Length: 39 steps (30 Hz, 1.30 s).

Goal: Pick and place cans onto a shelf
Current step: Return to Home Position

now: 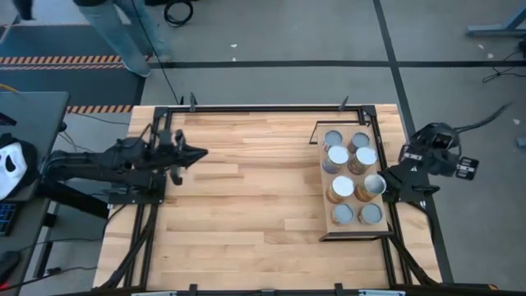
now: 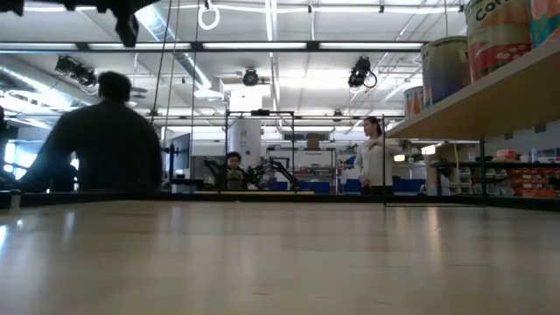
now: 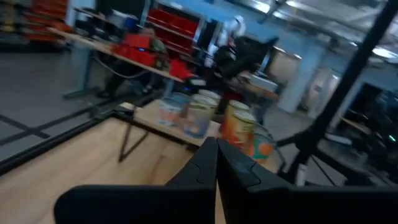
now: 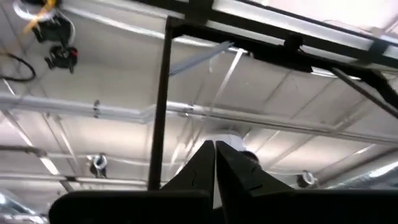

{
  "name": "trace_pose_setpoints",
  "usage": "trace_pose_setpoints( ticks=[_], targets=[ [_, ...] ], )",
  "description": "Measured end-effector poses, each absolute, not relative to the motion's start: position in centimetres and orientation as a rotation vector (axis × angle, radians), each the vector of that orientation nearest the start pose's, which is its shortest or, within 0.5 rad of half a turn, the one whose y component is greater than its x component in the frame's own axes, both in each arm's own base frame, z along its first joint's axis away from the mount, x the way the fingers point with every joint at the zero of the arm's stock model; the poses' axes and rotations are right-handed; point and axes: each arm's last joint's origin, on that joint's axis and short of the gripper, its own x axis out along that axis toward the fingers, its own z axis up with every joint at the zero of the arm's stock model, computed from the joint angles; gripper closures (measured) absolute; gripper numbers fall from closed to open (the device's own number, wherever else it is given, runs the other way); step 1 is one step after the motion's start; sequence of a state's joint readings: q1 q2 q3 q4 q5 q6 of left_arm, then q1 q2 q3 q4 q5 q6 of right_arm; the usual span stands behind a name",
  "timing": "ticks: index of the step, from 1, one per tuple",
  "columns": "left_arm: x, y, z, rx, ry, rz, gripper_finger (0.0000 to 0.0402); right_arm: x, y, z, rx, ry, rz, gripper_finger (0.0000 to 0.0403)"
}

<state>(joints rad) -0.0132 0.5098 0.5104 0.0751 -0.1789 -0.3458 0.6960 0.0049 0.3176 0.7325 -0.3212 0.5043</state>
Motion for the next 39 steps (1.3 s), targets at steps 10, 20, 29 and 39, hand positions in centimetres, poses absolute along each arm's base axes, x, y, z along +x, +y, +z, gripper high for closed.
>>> trace_pose_setpoints(
  ticks=[10,20,29,39],
  targets=[
    [11.3,0.0,25.2,-0.341,-0.167,0.105,0.0393,1.2,2.1,25.9,0.843,-1.000,1.314,0.0381],
    [11.4,-0.8,19.6,-0.267,-0.279,-0.019,0.0392,0.7,2.7,25.4,0.623,-0.912,1.594,0.0381],
    [10.7,-1.5,19.4,-0.219,-0.252,-0.185,0.0392,0.6,3.8,24.2,0.290,-0.620,1.925,0.0381],
    [9.7,-1.4,18.1,-0.193,-0.139,-0.185,0.0392,0.5,4.0,23.7,0.109,-0.571,2.028,0.0381]
  ],
)
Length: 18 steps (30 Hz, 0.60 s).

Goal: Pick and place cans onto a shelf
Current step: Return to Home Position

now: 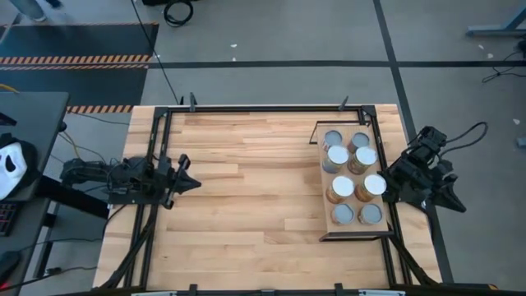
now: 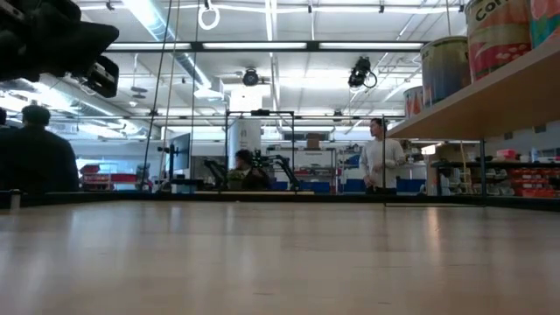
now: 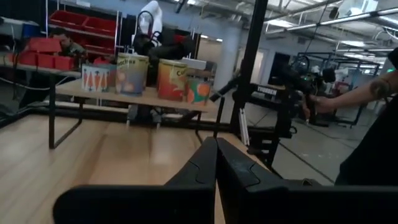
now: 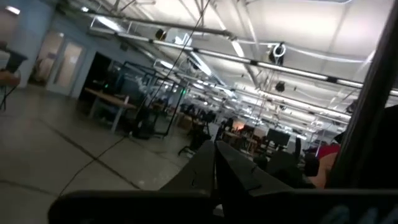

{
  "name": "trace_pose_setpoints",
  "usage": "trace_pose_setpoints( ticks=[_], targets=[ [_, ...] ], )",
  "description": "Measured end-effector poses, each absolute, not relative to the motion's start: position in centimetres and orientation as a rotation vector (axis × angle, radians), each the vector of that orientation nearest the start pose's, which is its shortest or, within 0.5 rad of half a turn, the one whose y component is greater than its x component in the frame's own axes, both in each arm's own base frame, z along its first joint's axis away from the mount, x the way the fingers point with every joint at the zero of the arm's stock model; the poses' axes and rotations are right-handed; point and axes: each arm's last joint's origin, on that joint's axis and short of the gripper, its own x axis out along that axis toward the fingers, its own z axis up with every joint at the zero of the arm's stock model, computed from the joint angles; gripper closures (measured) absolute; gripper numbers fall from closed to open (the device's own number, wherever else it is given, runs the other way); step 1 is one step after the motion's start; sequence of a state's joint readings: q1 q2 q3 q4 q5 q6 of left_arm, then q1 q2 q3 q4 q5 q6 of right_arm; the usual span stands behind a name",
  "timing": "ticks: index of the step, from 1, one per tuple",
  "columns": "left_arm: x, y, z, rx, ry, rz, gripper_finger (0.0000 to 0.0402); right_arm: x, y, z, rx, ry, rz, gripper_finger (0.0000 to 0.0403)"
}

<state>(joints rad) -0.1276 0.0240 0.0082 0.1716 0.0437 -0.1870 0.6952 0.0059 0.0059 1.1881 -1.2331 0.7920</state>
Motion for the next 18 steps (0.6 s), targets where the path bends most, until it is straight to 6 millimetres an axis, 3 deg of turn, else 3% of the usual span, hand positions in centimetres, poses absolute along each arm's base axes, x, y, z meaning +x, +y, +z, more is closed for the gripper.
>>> trace_pose_setpoints(
  ticks=[8,18],
  targets=[
    [9.57,-1.35,17.76,-0.151,-0.113,-0.178,0.0392,1.39,4.78,22.97,0.023,-0.559,2.013,0.0381],
    [9.58,-1.36,17.71,-0.168,-0.107,-0.179,0.0392,0.69,4.25,23.41,-0.070,-0.774,1.988,0.0381]
  ],
)
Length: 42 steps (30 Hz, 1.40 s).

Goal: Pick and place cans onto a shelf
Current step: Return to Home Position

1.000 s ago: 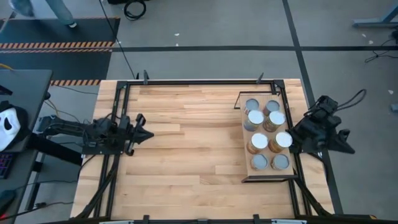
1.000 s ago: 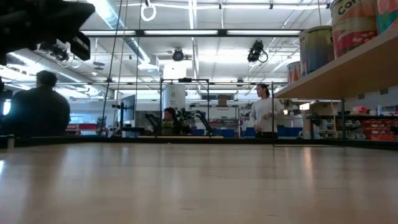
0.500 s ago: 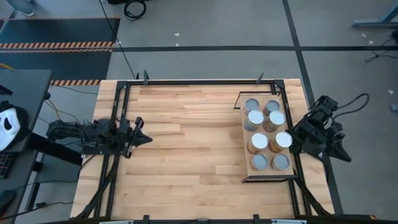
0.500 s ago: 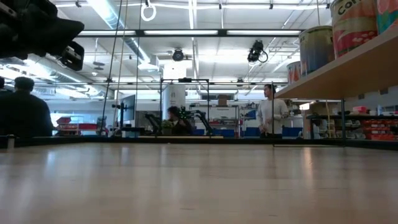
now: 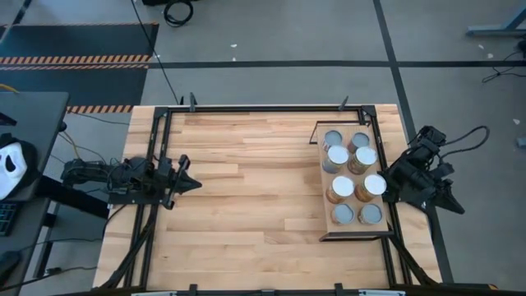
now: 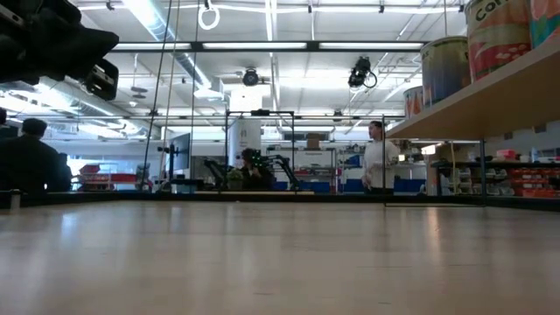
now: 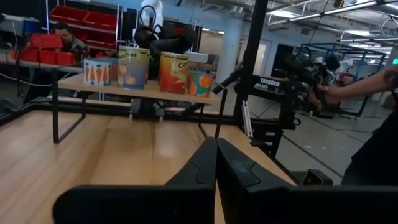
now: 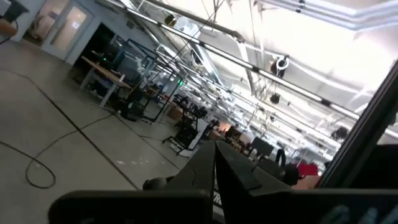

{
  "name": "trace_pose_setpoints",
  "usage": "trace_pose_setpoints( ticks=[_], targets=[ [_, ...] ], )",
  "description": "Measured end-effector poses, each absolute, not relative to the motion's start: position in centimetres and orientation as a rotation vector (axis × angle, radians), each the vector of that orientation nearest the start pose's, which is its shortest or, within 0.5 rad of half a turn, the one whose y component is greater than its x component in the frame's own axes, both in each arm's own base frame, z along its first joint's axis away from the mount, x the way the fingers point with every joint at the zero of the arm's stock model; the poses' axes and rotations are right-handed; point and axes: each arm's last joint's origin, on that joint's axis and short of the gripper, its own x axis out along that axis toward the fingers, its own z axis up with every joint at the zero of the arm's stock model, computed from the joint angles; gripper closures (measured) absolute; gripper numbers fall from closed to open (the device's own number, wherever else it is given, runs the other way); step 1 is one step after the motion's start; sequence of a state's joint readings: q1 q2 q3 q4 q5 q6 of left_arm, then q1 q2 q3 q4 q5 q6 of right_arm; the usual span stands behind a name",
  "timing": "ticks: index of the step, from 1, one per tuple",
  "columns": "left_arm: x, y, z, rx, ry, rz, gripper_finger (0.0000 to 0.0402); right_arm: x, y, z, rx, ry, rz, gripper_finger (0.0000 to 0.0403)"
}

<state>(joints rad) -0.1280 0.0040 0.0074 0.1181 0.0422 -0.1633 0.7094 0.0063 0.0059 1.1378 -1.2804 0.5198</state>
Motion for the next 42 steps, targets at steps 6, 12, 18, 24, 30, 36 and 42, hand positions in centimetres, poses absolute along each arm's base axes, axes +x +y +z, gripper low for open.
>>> trace_pose_setpoints(
  ticks=[6,12,18,24,30,36,42],
  targets=[
    [9.6,-1.4,17.3,-0.180,-0.060,-0.176,0.0392,0.2,3.9,23.6,-0.143,-0.904,1.970,0.0381],
    [9.6,-1.4,17.2,-0.181,-0.045,-0.202,0.0392,-0.9,3.0,23.2,-0.468,-1.038,2.080,0.0381],
    [9.6,-1.4,17.2,-0.121,-0.061,-0.193,0.0392,-0.9,3.0,23.2,-0.463,-1.010,2.094,0.0381],
    [9.7,-1.3,16.9,-0.125,-0.029,-0.155,0.0392,-0.9,3.0,23.2,-0.461,-1.005,2.096,0.0381],
    [9.7,-1.3,16.9,-0.112,-0.027,-0.147,0.0392,-0.9,3.0,23.2,-0.462,-1.005,2.096,0.0381],
    [9.7,-1.3,17.0,-0.121,-0.036,-0.150,0.0392,-0.9,3.0,23.2,-0.461,-1.003,2.097,0.0381],
    [9.7,-1.3,17.0,-0.121,-0.042,-0.150,0.0392,-0.9,3.0,23.2,-0.461,-1.003,2.097,0.0381]
  ],
)
